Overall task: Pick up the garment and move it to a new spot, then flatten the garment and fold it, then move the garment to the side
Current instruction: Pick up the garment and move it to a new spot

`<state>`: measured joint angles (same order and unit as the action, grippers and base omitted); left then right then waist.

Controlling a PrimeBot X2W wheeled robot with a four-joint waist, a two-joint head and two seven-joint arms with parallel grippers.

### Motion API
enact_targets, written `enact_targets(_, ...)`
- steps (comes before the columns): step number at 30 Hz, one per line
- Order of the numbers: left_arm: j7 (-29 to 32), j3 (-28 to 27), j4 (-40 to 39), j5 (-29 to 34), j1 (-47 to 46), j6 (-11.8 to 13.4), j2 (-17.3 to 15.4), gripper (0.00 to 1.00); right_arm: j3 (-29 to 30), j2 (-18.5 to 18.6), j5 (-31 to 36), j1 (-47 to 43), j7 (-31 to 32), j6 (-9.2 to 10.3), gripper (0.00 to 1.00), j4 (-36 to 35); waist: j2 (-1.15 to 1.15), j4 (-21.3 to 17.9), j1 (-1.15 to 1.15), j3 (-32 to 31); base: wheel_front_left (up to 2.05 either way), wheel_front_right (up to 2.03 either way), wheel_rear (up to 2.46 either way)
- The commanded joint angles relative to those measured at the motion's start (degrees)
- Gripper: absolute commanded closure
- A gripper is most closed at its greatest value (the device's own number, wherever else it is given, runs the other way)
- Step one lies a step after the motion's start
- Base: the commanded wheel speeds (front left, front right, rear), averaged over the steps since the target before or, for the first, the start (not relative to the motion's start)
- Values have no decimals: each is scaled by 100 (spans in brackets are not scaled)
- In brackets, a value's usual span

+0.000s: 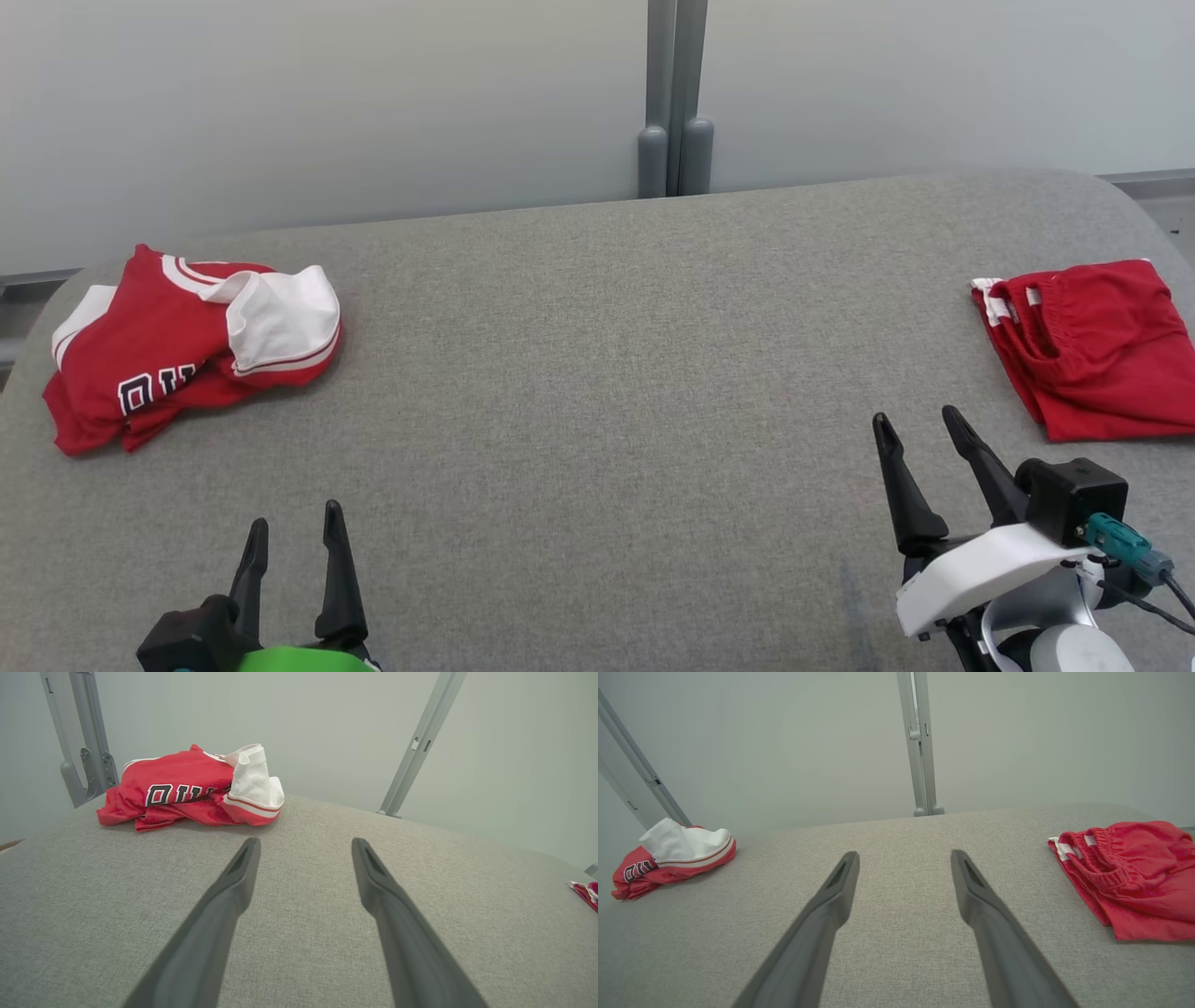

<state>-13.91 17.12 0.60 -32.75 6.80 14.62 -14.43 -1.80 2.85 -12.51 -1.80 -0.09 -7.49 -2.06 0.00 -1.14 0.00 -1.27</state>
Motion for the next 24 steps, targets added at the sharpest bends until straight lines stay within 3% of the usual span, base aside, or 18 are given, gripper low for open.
enact_targets(1,13,10,-6,0,47,16,-44,0,16,10,-24,-38,-18,0,0,-12,0,25,0,1,0,0,0)
enact_targets(6,45,33,-28,8,-13,33,-50,0,42,10,-22,-55,-63,0,0,-22,0,239,0,-9,0,0,0)
enact_targets(12,76,69,-46,34,-114,29,-53,0,77,10,-14,-72,-84,0,0,-46,0,837,0,-41,0,0,0)
enact_targets(17,120,30,-108,27,-53,72,-137,0,37,11,-68,-77,-109,0,0,-19,0,1816,0,-99,0,0,0)
enact_targets(24,157,-18,-237,-3,141,142,-231,0,-43,12,-166,-73,-163,0,0,66,0,2756,0,-130,0,0,0)
